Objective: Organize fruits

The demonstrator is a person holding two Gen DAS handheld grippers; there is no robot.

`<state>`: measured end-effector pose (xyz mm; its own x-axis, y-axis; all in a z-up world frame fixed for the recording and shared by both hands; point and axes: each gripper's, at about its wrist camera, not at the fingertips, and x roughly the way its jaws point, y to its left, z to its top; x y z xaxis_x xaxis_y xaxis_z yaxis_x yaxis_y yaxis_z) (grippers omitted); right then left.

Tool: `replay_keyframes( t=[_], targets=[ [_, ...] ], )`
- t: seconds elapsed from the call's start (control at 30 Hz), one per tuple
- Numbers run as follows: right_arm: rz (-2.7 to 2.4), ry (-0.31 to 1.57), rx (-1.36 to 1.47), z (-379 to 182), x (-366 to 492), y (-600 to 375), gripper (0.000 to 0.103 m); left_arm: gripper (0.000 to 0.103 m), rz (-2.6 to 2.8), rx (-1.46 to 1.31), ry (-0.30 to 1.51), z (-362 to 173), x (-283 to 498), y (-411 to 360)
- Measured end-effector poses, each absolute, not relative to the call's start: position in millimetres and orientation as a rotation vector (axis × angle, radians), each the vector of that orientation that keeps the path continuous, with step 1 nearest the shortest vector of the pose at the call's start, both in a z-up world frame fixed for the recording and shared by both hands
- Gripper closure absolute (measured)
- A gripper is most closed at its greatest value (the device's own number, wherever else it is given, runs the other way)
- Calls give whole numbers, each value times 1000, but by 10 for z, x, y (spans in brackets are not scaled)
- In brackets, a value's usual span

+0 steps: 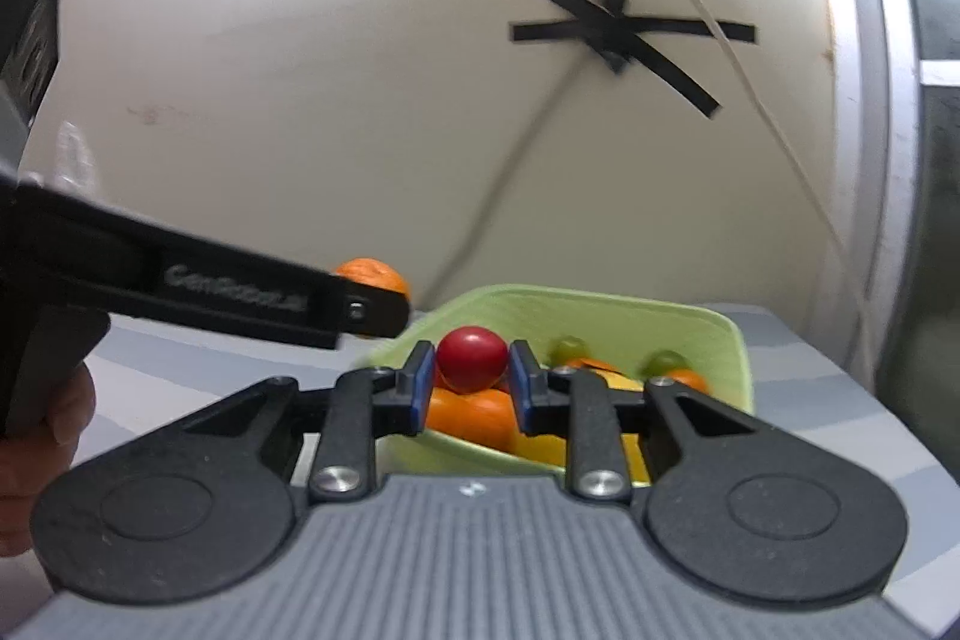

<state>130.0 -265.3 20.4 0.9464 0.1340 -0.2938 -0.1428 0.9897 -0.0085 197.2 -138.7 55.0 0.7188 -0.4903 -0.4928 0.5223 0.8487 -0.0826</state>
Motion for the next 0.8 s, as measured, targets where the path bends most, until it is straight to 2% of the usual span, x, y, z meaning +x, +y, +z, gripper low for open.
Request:
replay_keyframes(
  t=[0.07, 0.17, 0.37, 0.4, 0.53, 0.57, 0.67, 0.8],
  targets=[
    [126, 275, -18, 225, 1277, -2705, 62, 60, -576, 53, 553, 490, 2087, -1518],
    [99, 235, 0, 265, 1221, -2759, 58, 48, -557, 7, 559, 494, 2169, -1528],
    [27, 148, 137, 347, 1121, -2990, 58, 47, -504, -102, 526, 720, 1913, -1098],
    [8, 153, 183, 356, 1107, -3052, 58, 45, -486, -114, 523, 769, 1857, -1042],
    [-8, 226, 324, 339, 950, -3170, 57, 43, -358, -62, 530, 770, 1494, -808],
    [-3, 239, 345, 309, 841, -3160, 56, 40, -331, -38, 532, 736, 1396, -781],
    [-5, 300, 354, 156, 497, -3065, 55, 22, -287, -1, 553, 605, 1134, -741],
    [13, 426, 396, -29, 162, -2924, 51, 19, -271, 11, 606, 434, 867, -766]
  ],
)
